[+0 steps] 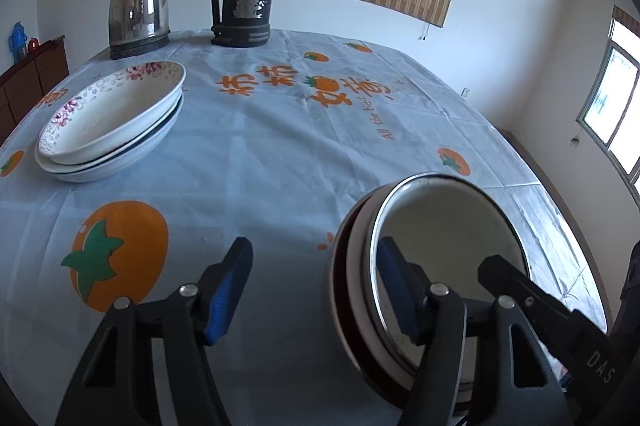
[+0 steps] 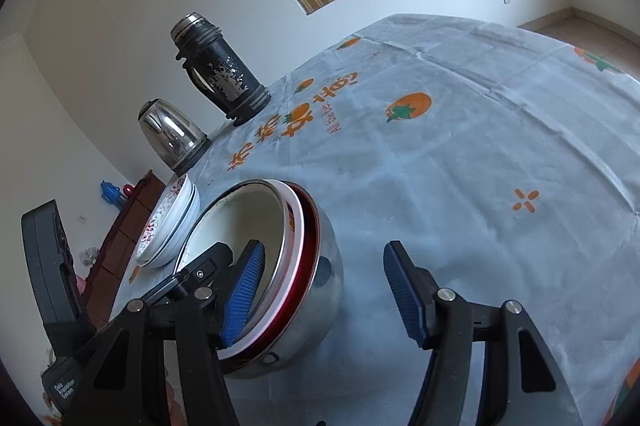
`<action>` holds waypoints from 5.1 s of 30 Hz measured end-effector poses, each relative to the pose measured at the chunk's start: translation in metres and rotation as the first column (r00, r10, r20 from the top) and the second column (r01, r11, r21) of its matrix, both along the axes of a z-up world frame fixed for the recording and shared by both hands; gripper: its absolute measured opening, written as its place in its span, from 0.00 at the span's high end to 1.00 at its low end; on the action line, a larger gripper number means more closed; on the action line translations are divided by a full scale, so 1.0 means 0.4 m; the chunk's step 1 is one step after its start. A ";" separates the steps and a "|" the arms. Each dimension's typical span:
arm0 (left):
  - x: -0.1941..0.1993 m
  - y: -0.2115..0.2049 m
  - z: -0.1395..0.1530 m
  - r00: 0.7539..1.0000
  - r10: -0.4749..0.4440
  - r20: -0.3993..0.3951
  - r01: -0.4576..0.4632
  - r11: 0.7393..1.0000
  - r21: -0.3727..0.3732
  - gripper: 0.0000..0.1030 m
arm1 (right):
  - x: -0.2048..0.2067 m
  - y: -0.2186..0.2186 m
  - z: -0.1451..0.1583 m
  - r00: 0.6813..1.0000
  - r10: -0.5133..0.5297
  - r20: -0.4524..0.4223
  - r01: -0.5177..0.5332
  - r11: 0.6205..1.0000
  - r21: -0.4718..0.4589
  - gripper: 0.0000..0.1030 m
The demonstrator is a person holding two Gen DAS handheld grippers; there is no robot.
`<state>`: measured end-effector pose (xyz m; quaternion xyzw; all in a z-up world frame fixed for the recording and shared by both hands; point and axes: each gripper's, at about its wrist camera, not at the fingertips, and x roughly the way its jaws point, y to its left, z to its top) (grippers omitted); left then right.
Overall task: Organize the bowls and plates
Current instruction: 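Close both grippers on the rim of the nested steel bowl, then lift the nested bowls with both grippers and carry toward the plate stack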
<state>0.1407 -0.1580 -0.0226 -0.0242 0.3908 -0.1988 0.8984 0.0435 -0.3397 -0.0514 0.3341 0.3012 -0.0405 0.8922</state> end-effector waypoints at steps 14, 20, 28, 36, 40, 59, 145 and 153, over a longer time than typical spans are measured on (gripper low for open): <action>-0.003 -0.006 -0.012 0.997 -0.059 -0.051 0.054 0.993 -0.107 0.75 | 0.041 0.037 -0.029 0.999 0.031 -0.023 -0.030 0.998 0.051 0.59; 0.005 0.026 -0.017 0.994 -0.057 -0.096 0.037 0.979 -0.201 0.76 | 0.031 0.042 -0.022 1.000 0.012 -0.011 -0.012 1.000 0.016 0.62; -0.003 0.020 -0.004 0.998 -0.035 -0.058 0.024 0.983 -0.180 0.69 | 0.022 0.039 -0.017 1.000 0.001 0.013 -0.001 1.000 0.011 0.65; -0.005 0.018 0.001 0.998 -0.045 -0.035 0.039 0.985 -0.169 0.77 | 0.028 0.031 -0.024 1.000 -0.008 -0.016 0.009 1.000 0.025 0.65; -0.009 0.029 0.000 0.998 -0.036 -0.050 0.027 0.984 -0.177 0.77 | 0.026 0.041 -0.018 0.999 -0.013 -0.051 0.014 1.000 0.021 0.64; -0.092 0.148 0.040 0.998 0.054 -0.045 -0.059 0.993 -0.104 0.77 | -0.016 0.150 0.026 0.994 0.072 -0.080 -0.070 0.997 0.025 0.65; 0.014 0.468 0.125 0.960 0.281 0.012 -0.280 0.958 -0.068 0.77 | 0.198 0.479 0.143 0.949 0.313 -0.039 -0.314 0.949 -0.029 0.65; 0.039 0.459 0.147 0.959 0.282 0.028 -0.279 0.958 -0.065 0.77 | 0.227 0.474 0.164 0.949 0.314 -0.028 -0.315 0.948 -0.036 0.65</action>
